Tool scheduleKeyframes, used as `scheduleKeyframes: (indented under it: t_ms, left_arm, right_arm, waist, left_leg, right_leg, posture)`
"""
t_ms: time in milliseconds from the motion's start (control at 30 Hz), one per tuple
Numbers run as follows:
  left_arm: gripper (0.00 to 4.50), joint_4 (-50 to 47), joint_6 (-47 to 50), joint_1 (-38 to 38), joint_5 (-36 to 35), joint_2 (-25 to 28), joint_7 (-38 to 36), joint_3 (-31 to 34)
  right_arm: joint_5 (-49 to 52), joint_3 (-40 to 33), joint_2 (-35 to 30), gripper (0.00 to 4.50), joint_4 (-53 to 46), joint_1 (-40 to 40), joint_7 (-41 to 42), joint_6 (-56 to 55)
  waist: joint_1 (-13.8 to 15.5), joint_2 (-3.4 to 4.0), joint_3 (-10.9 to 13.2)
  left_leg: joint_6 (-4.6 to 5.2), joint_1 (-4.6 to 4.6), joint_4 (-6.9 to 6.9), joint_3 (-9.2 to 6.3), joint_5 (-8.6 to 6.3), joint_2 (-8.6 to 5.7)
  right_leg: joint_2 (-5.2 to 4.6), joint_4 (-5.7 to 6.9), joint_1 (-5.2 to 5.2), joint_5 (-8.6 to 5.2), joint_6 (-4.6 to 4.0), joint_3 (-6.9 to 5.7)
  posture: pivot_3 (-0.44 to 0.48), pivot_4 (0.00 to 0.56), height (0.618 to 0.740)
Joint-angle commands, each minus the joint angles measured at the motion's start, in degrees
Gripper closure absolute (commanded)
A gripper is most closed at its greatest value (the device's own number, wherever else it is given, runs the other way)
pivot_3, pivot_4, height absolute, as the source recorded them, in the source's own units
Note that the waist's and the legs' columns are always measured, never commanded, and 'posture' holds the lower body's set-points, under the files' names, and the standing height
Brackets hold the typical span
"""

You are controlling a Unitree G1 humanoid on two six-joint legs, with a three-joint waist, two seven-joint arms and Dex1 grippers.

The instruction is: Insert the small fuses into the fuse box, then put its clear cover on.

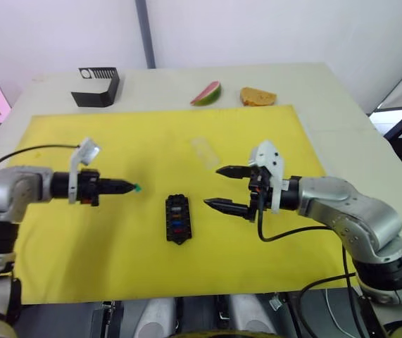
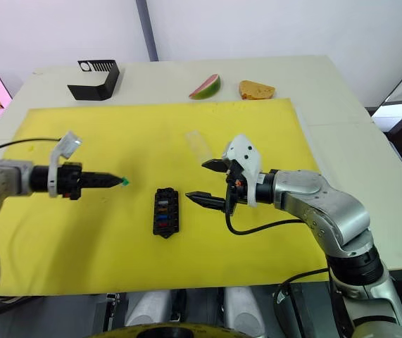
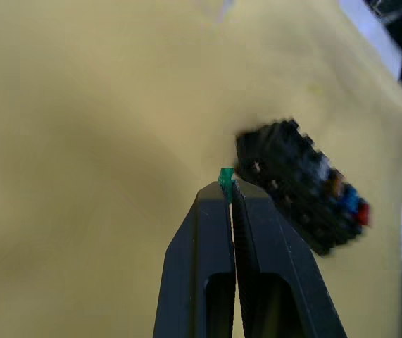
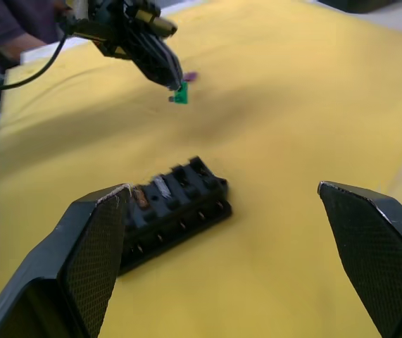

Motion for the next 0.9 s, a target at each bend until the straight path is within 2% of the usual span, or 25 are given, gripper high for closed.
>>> scheduleKeyframes:
  t_ms: [33, 133, 267, 567, 667, 767, 900]
  left_arm:
    - [4.47, -4.59, 15.32, 5.65, -9.25, 1.75, 1.56, 10.7]
    - [4.47, -7.31, 20.94, 14.01, -12.16, 0.43, 4.6, 18.34]
    - [4.47, -7.54, 20.74, 21.57, -12.46, -1.43, 8.69, 23.47]
    - [4.47, -1.99, 16.33, 23.63, -9.52, -3.89, 16.86, 23.23]
    - [3.61, -2.97, 15.16, 25.62, -9.03, -5.18, 19.64, 24.31]
    - [2.18, -3.75, 15.25, 27.06, -9.75, -5.57, 21.27, 27.82]
    - [0.38, -7.86, 18.66, 31.58, -13.76, -5.38, 20.94, 36.75]
  right_arm:
    - [1.53, 3.23, -1.99, 0.0, 0.01, -3.24, 8.89, -2.24]
    - [-0.19, 6.16, -2.78, 0.0, 1.38, -5.51, 13.52, -4.65]
    - [-1.55, 7.96, -1.42, 0.0, 4.5, -8.51, 14.85, -5.76]
    - [-4.14, 9.26, -1.46, 0.0, 5.97, -10.01, 16.97, -7.12]
    - [-3.55, 8.09, -0.75, 0.0, 6.06, -10.04, 16.04, -6.14]
    - [-2.99, 7.57, -0.54, 0.0, 5.68, -9.84, 15.91, -5.5]
    - [-2.86, 7.64, -0.43, 0.0, 5.69, -9.78, 16.54, -5.72]
  waist:
    - [-0.07, 0.0, 0.0]
    - [0.0, -0.01, 0.01]
    - [0.09, -0.01, 0.0]
    - [0.75, -0.03, -0.01]
    - [0.24, -0.01, -0.02]
    - [0.14, 0.04, -0.05]
    - [-0.43, 0.07, -0.06]
  left_leg:
    - [0.0, -0.01, 0.0, 0.0, 0.0, 0.0]
    - [0.0, 0.0, -0.01, -0.02, 0.0, 0.0]
    - [-0.01, 0.03, -0.01, -0.01, 0.0, 0.0]
    - [-0.02, 0.02, -0.05, 0.0, -0.01, -0.02]
    - [-0.03, 0.03, -0.08, 0.0, 0.0, -0.02]
    - [-0.06, 0.08, -0.16, 0.0, 0.02, -0.02]
    - [-0.1, 0.13, -0.22, 0.0, 0.04, 0.01]
  right_leg:
    - [0.0, 0.0, -0.01, 0.0, 0.0, 0.0]
    - [-0.04, -0.02, 0.0, 0.0, 0.0, 0.0]
    - [-0.07, -0.02, 0.0, 0.0, -0.01, 0.0]
    - [-0.14, -0.07, -0.02, 0.0, -0.02, 0.0]
    - [-0.16, -0.06, -0.02, 0.0, -0.03, 0.0]
    - [-0.17, -0.05, -0.02, 0.0, -0.04, 0.01]
    - [-0.14, 0.01, -0.03, -0.01, -0.07, 0.01]
  posture:
    - [0.0, 0.15, 0.74]
    - [0.0, 0.15, 0.74]
    - [0.0, 0.15, 0.74]
    - [0.0, 0.15, 0.74]
    - [0.0, 0.15, 0.74]
    - [0.0, 0.15, 0.74]
    - [0.0, 0.15, 0.74]
